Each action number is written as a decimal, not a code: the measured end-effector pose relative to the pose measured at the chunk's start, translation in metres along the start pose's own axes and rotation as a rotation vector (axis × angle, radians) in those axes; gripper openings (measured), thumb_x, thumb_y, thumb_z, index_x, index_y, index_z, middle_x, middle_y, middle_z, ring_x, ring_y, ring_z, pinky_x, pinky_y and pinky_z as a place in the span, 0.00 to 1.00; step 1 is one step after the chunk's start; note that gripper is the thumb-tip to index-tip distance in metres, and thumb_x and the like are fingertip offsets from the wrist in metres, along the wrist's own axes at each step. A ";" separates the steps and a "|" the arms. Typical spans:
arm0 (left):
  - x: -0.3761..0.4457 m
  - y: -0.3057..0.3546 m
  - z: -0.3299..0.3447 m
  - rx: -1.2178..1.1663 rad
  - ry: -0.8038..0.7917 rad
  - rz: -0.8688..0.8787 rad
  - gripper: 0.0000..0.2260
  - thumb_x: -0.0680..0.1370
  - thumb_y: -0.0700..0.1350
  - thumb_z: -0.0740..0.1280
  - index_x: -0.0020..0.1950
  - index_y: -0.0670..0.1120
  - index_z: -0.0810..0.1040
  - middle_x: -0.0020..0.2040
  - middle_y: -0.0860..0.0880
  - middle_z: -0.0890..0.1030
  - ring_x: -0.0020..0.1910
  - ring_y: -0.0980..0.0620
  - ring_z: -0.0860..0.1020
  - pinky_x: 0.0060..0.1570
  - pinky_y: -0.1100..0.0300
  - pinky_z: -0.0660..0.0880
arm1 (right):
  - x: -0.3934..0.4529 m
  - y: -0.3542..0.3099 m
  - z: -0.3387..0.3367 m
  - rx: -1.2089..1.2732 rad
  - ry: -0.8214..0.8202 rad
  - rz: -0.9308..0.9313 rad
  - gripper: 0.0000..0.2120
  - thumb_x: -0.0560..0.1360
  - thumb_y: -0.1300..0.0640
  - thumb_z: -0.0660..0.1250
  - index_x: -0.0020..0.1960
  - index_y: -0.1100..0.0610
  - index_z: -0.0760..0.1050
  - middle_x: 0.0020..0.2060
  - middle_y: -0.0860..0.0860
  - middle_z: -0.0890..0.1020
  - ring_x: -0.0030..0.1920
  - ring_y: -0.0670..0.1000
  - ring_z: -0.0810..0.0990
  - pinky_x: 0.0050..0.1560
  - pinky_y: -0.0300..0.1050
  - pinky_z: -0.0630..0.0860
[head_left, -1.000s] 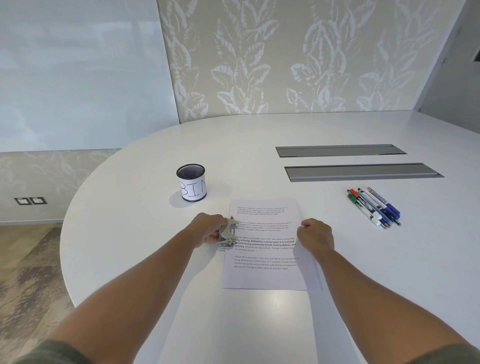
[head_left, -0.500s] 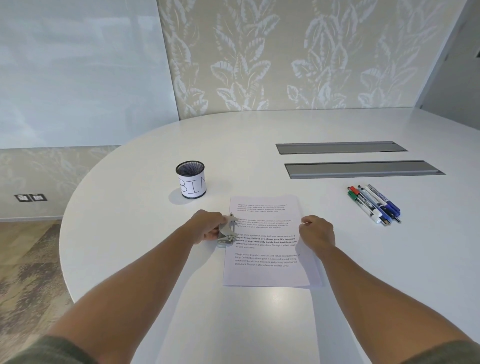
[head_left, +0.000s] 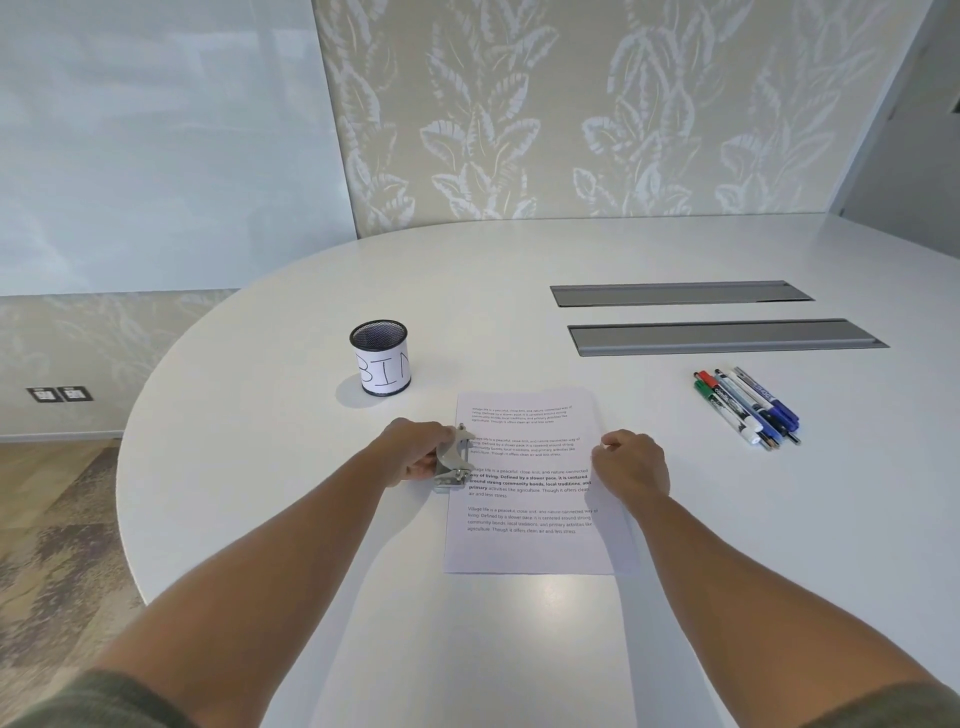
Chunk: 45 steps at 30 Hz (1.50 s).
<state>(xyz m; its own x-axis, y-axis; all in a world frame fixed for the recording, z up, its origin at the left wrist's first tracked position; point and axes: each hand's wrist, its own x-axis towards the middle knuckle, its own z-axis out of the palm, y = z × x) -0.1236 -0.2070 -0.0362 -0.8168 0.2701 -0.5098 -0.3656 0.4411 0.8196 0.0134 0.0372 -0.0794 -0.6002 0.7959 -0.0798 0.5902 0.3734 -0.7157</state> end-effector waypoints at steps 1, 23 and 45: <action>0.000 0.000 0.000 -0.007 0.001 0.001 0.09 0.72 0.38 0.69 0.51 0.37 0.82 0.40 0.44 0.84 0.28 0.51 0.84 0.30 0.61 0.82 | -0.001 0.000 0.002 -0.034 0.009 -0.003 0.18 0.72 0.55 0.64 0.62 0.51 0.78 0.60 0.51 0.78 0.57 0.55 0.78 0.55 0.48 0.76; 0.006 0.000 0.000 0.027 0.014 -0.028 0.07 0.75 0.37 0.72 0.52 0.39 0.79 0.43 0.44 0.85 0.35 0.53 0.84 0.27 0.64 0.78 | -0.019 0.015 0.038 -0.406 -0.078 -0.463 0.21 0.80 0.43 0.52 0.68 0.51 0.71 0.77 0.49 0.62 0.78 0.52 0.53 0.77 0.50 0.48; 0.038 -0.028 -0.004 0.422 0.204 0.183 0.22 0.69 0.58 0.77 0.55 0.49 0.74 0.42 0.53 0.75 0.42 0.50 0.77 0.45 0.55 0.73 | -0.014 0.022 0.045 -0.434 -0.039 -0.482 0.21 0.79 0.41 0.52 0.65 0.50 0.72 0.76 0.49 0.63 0.77 0.52 0.55 0.76 0.51 0.49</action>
<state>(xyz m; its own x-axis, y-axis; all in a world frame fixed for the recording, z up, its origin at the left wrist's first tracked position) -0.1461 -0.2123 -0.0777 -0.9367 0.2213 -0.2715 -0.0304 0.7208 0.6924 0.0103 0.0123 -0.1251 -0.8667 0.4759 0.1493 0.4091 0.8496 -0.3328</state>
